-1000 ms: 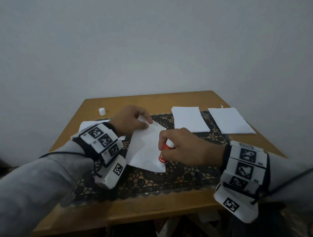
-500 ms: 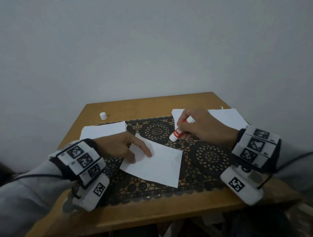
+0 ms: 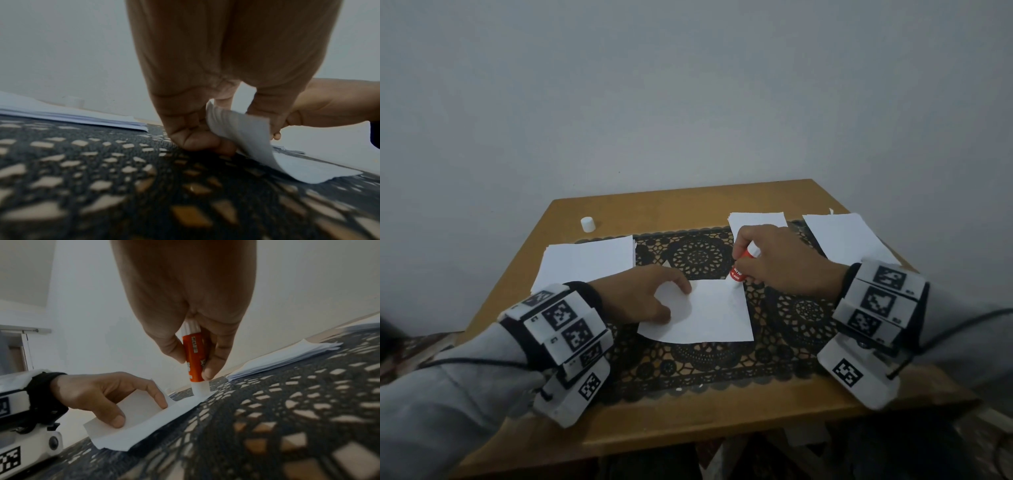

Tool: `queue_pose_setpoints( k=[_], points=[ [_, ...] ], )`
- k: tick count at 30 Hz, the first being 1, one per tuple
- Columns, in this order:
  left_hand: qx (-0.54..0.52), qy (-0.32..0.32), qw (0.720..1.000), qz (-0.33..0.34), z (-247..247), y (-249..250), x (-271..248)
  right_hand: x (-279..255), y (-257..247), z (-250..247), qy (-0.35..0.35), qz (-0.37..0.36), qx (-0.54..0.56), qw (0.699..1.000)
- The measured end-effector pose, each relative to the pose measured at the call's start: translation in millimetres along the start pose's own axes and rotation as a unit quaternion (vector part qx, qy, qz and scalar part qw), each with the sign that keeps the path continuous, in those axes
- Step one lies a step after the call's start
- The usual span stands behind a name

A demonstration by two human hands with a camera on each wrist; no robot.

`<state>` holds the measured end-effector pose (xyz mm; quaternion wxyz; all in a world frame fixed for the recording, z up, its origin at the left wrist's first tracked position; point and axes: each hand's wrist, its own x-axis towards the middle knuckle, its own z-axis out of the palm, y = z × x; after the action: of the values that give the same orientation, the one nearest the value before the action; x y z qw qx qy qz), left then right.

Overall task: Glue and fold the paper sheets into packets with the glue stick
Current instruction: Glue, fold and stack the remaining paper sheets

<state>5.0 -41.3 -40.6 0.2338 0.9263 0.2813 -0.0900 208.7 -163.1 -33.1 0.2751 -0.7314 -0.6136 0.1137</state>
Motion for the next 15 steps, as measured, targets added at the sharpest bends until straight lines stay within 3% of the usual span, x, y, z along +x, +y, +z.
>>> queue_pose_setpoints(
  k=[15],
  points=[
    [0.035,-0.001,0.999,0.003,3.3,10.4,4.1,-17.9,-8.7,0.7,-0.044,-0.002,-0.012,0.999]
  ],
)
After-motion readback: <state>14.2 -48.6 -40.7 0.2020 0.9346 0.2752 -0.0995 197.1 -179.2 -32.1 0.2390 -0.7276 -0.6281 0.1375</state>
